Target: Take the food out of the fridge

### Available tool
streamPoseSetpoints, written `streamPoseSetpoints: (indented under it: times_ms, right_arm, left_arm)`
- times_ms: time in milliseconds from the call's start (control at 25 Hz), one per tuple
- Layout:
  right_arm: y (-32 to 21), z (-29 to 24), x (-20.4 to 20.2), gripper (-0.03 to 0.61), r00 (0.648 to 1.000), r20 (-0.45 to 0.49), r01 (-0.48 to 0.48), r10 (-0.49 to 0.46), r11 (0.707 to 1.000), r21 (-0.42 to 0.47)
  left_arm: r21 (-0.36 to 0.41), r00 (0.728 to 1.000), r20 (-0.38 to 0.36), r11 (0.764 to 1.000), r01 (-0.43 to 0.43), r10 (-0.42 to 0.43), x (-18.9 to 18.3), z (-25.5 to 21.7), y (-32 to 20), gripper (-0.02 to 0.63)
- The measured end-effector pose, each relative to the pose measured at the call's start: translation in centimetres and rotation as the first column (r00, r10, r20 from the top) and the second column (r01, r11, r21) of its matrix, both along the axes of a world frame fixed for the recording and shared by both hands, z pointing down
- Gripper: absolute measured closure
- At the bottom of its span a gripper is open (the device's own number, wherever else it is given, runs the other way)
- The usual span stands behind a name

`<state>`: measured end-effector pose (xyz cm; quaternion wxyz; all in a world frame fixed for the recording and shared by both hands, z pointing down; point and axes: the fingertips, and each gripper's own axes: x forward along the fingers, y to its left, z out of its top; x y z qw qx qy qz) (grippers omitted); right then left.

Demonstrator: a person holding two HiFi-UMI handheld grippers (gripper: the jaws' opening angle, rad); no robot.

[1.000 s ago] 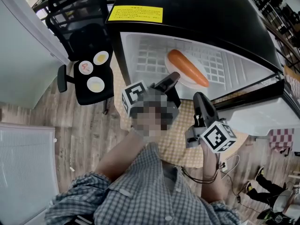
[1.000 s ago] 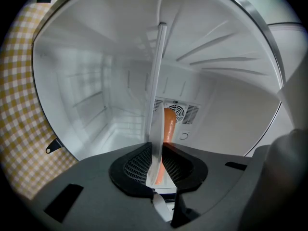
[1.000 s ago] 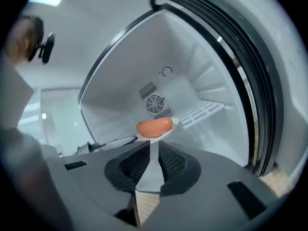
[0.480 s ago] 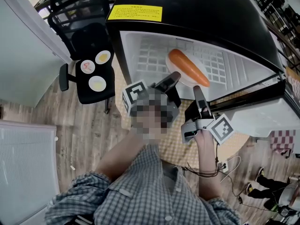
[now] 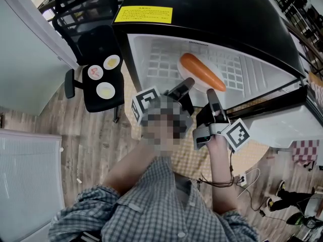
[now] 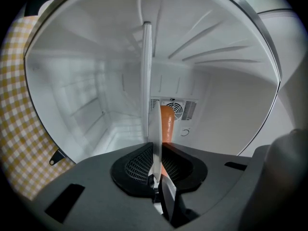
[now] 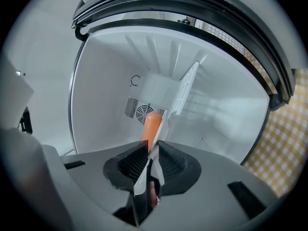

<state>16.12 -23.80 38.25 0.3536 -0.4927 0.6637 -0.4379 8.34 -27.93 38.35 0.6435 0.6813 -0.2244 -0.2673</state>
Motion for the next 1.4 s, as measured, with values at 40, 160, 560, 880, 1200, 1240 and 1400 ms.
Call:
streamPoseSetpoints:
  times_ms: [40,160,560,880,1200,1240,1400]
  right_arm:
    - [0.0,0.0,0.0,0.514,1.000,-0.003,0.000,0.000,1.000,-0.001]
    - [0.0,-0.2,0.0,0.517,1.000,-0.014,0.004,-0.004,1.000,0.002]
    - [0.8,-0.4,0.0,0.521,1.000,-0.019,0.002,-0.002,1.000,0.009]
    - [2.5,-0.6,0.4,0.521,0.998,-0.059,-0.017,0.018,1.000,0.018]
    - [5.3,-0.5,1.2,0.521,0.997,-0.047,-0.065,0.066,0.998,0.017]
    - [5.7,-0.4,1.4,0.522,0.996,-0.050,-0.072,0.072,0.997,0.015]
    - [7.2,-0.1,1.9,0.521,0.994,-0.054,-0.096,0.096,0.995,0.010]
  left_arm:
    - [0.007,1.000,0.009,1.000,-0.002,0.002,0.0,0.0,0.0,0.557]
    - [0.021,1.000,0.024,1.000,-0.008,0.007,0.0,-0.1,0.1,0.563]
    - [0.039,0.999,0.036,0.999,-0.027,0.025,0.0,-0.1,1.0,0.569]
    - [0.054,0.998,0.026,0.997,-0.061,0.060,0.6,-0.2,2.5,0.574]
    - [0.089,0.991,0.040,0.988,-0.127,0.124,1.8,-0.4,4.8,0.575]
    - [0.089,0.991,0.041,0.987,-0.134,0.131,2.0,-0.3,5.2,0.575]
    - [0.089,0.986,0.048,0.982,-0.164,0.160,2.6,0.0,6.5,0.575]
